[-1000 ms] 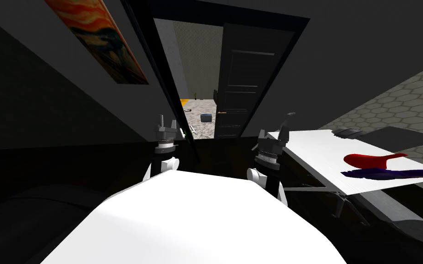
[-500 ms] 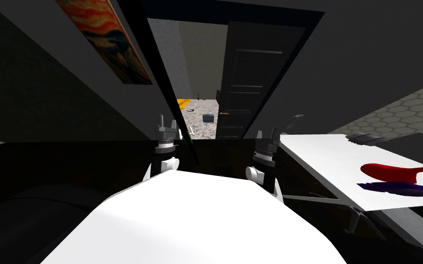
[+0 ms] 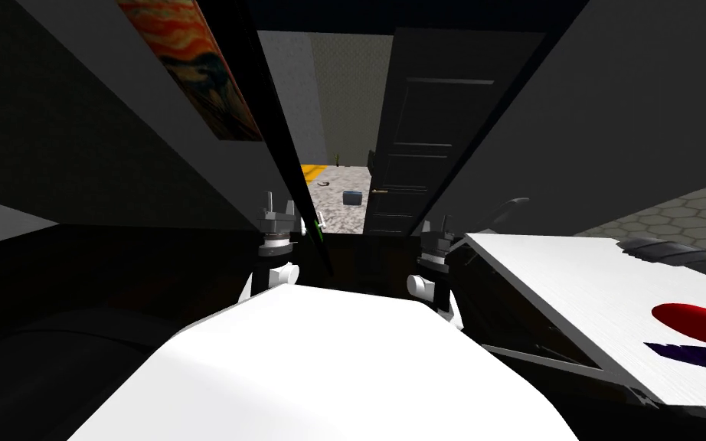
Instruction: Pull the door open
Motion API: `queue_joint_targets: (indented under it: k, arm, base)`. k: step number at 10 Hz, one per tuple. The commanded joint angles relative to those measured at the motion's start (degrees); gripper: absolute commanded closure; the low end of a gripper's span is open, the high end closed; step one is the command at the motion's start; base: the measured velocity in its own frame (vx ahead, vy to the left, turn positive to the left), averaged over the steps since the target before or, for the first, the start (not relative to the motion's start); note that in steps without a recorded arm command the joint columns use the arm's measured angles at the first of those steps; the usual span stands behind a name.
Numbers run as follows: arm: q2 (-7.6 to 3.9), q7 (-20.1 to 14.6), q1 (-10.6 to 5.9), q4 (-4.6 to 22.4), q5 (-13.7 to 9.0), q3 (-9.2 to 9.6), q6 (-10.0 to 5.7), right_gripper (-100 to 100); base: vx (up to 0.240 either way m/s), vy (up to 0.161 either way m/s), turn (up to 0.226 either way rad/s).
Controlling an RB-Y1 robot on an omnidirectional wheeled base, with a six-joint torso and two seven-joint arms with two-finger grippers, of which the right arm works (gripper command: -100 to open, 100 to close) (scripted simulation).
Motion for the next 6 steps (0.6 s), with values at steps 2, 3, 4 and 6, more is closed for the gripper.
queue_joint_targets:
  k: [2, 3, 4, 6]
  arm:
    - [-1.19, 1.5, -2.53, 4.5, -2.5, -0.27, 0.34, -100]
    - [-1.67, 2.2, -3.61, 6.3, -3.5, -0.36, 0.33, -100]
    - [-1.67, 2.2, -3.61, 6.6, -3.5, -0.36, 0.33, -100]
    - [-2.66, 3.4, -5.87, 10.0, -5.6, -0.57, 0.33, -100]
  base:
    - [0.083, -0.033, 0.155]
    - [0.099, -0.045, 0.158]
    - [0.067, -0.036, 0.03]
    - [0.061, -0.027, 0.145]
